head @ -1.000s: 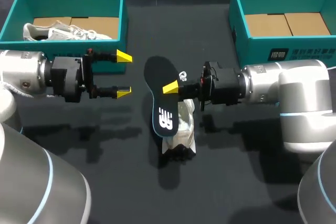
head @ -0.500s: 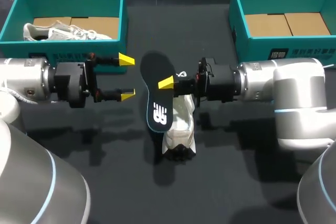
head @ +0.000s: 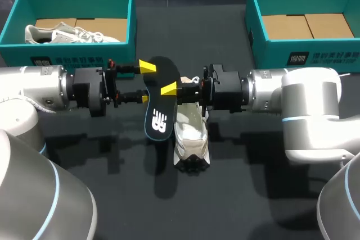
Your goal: Take the shoe out of the shoebox, open the shoe tongue, remove and reinsert the insole, then place the shoe into the shoebox
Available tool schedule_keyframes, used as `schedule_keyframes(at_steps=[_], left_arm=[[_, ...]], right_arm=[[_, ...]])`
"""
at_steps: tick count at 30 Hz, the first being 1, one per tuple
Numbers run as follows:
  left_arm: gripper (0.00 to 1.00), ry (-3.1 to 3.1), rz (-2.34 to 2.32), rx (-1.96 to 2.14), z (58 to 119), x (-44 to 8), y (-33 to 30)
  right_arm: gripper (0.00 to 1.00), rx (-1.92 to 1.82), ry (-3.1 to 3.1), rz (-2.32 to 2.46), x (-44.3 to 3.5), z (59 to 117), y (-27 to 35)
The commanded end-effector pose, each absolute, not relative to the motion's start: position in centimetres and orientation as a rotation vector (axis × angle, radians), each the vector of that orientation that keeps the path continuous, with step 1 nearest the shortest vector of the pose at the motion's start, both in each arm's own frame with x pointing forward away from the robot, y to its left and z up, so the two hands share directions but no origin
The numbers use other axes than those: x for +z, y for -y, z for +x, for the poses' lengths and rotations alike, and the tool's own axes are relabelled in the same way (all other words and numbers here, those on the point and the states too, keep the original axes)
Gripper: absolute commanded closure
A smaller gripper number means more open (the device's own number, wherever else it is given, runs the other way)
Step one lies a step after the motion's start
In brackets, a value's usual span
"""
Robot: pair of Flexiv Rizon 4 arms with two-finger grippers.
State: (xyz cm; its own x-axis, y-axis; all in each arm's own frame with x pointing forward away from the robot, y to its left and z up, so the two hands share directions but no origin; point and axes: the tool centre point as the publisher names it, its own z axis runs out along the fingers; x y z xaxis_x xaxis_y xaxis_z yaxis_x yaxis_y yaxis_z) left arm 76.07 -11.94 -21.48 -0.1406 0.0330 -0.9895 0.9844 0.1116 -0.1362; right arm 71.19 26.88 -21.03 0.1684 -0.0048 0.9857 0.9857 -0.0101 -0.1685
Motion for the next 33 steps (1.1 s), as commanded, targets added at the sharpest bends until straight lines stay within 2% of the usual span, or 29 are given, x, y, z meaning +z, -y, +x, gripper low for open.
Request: schedule_keyframes(at_steps=[1,4,7,18,20,23,25,31,32,33], left_arm=[[0.59,-1.394,1.095,-1.200,76.6,-21.9,13.0],[0.64,-1.398,1.098,-1.197,76.7,-22.0,13.5],[0.77,-1.399,1.097,-1.197,76.9,-22.1,13.8],[0.79,-1.404,1.105,-1.179,77.1,-22.4,14.9],[0.87,-1.406,1.107,-1.168,77.1,-22.5,15.0],[0.93,-1.410,1.110,-1.160,77.3,-22.7,15.2],[1.00,-1.410,1.111,-1.160,77.3,-22.8,15.3],[1.00,-1.403,1.119,-1.156,77.2,-23.1,15.5],[1.00,-1.403,1.119,-1.156,77.1,-23.2,15.5],[1.00,-1.403,1.120,-1.157,77.1,-23.2,15.5]], right_arm=[[1.00,-1.093,1.076,-1.296,-21.0,71.1,-26.8],[1.00,-1.091,1.074,-1.296,-21.0,71.2,-26.7],[1.00,-1.087,1.073,-1.294,-21.0,71.4,-26.5],[1.00,-1.083,1.068,-1.281,-21.5,71.8,-26.0],[1.00,-1.083,1.069,-1.278,-21.5,71.8,-26.0],[1.00,-1.083,1.069,-1.273,-21.6,71.8,-26.1],[1.00,-1.081,1.070,-1.269,-21.7,71.7,-26.1],[1.00,-1.082,1.070,-1.259,-21.8,71.6,-26.1],[0.86,-1.086,1.073,-1.251,-21.8,71.5,-26.1],[0.52,-1.089,1.075,-1.245,-21.8,71.5,-26.0]])
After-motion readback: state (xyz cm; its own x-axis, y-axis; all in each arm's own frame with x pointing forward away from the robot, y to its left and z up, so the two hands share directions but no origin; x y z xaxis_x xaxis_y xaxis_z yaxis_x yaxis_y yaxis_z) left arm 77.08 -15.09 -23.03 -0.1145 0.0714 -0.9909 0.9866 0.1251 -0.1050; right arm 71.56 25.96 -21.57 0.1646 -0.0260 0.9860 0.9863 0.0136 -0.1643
